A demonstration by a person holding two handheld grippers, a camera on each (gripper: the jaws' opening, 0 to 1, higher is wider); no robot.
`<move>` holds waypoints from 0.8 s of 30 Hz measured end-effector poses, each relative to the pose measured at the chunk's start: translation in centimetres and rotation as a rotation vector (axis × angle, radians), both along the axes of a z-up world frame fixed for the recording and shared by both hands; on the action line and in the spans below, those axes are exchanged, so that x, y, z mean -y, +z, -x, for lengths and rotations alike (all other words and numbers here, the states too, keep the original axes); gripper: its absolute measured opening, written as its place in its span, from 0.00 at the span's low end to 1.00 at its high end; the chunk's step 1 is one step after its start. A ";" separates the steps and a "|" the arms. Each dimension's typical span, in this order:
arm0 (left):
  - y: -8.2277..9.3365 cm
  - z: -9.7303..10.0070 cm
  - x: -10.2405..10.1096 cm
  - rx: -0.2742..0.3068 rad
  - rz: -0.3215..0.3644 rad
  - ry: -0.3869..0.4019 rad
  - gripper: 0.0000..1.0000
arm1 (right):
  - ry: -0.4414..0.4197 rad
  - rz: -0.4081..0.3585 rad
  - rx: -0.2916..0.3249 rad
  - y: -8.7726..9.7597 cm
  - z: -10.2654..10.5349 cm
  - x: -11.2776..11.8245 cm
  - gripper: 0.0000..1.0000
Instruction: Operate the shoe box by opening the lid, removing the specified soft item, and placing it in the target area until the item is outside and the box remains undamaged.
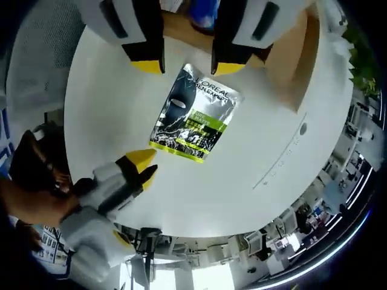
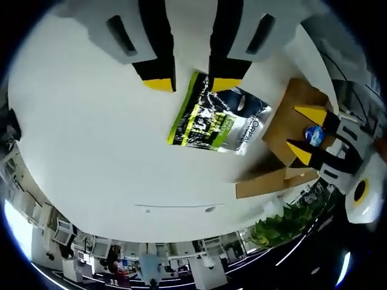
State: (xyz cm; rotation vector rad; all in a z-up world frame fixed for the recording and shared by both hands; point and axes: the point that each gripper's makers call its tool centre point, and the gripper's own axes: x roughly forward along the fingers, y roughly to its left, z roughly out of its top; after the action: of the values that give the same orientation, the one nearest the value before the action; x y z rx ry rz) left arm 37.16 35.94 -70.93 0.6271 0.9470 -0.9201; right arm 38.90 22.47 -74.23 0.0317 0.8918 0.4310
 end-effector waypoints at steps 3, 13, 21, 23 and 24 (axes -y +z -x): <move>0.8 0.3 -0.3 0.007 0.037 0.023 0.32 | 0.018 0.002 0.015 0.8 0.3 -0.3 0.25; 3.5 0.8 -1.6 0.015 0.185 0.121 0.41 | 0.072 -0.018 0.064 4.4 1.6 -2.3 0.35; 5.6 1.1 -4.2 0.043 0.265 0.191 0.49 | 0.110 -0.051 0.096 7.2 2.3 -4.6 0.44; 6.2 1.2 -5.0 0.051 0.279 0.212 0.49 | 0.127 -0.062 0.103 7.8 2.6 -5.3 0.45; 6.4 1.2 -5.3 0.058 0.288 0.222 0.50 | 0.132 -0.069 0.106 8.1 2.7 -5.6 0.46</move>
State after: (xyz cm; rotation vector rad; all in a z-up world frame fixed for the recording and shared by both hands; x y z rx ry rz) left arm 36.01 41.27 -64.50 0.2954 0.7952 -0.8150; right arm 36.23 28.11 -66.16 0.0129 0.7775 0.5816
